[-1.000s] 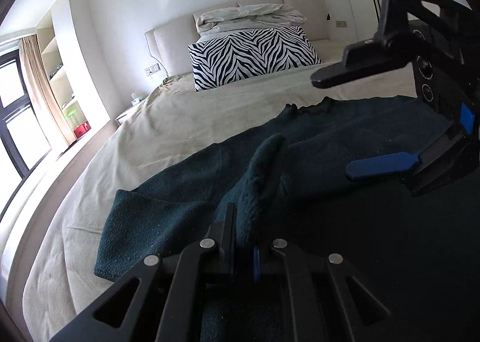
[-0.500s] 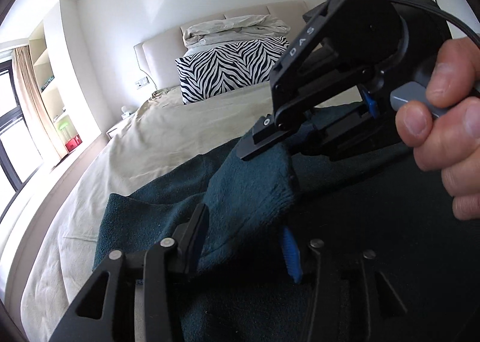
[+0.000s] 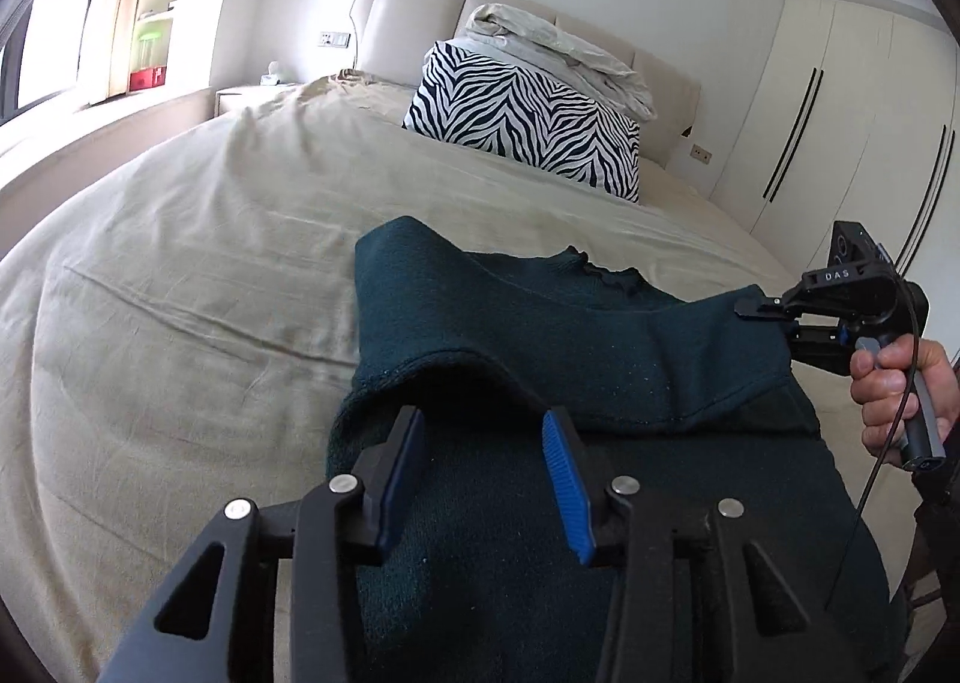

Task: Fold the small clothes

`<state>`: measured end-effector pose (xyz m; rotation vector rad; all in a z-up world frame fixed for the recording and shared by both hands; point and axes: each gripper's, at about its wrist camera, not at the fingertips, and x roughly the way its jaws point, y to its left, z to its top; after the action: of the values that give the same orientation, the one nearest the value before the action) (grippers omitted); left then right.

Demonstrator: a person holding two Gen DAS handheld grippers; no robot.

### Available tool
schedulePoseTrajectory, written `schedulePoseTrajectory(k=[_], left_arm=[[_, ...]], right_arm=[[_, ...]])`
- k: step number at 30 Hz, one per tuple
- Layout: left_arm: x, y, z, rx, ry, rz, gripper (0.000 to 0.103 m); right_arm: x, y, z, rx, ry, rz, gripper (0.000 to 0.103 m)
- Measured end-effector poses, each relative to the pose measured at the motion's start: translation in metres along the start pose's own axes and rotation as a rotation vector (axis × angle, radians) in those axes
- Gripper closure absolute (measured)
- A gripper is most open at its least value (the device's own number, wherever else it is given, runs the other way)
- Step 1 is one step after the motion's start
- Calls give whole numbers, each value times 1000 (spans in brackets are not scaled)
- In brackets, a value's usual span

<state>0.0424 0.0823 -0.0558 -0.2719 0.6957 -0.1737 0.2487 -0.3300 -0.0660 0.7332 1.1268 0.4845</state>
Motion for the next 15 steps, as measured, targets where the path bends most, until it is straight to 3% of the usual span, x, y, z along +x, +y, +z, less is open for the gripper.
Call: schedulePoseTrajectory(k=[4, 10, 15], left_arm=[[0, 27, 11, -99, 8, -8, 70], [-3, 47, 37, -164, -26, -18, 70], [28, 51, 66, -202, 22, -97, 75]], right_arm=[[-6, -38, -3, 55, -9, -29, 96], [-6, -66, -1, 112, -35, -47, 96], [3, -70, -6, 128, -34, -60, 96]])
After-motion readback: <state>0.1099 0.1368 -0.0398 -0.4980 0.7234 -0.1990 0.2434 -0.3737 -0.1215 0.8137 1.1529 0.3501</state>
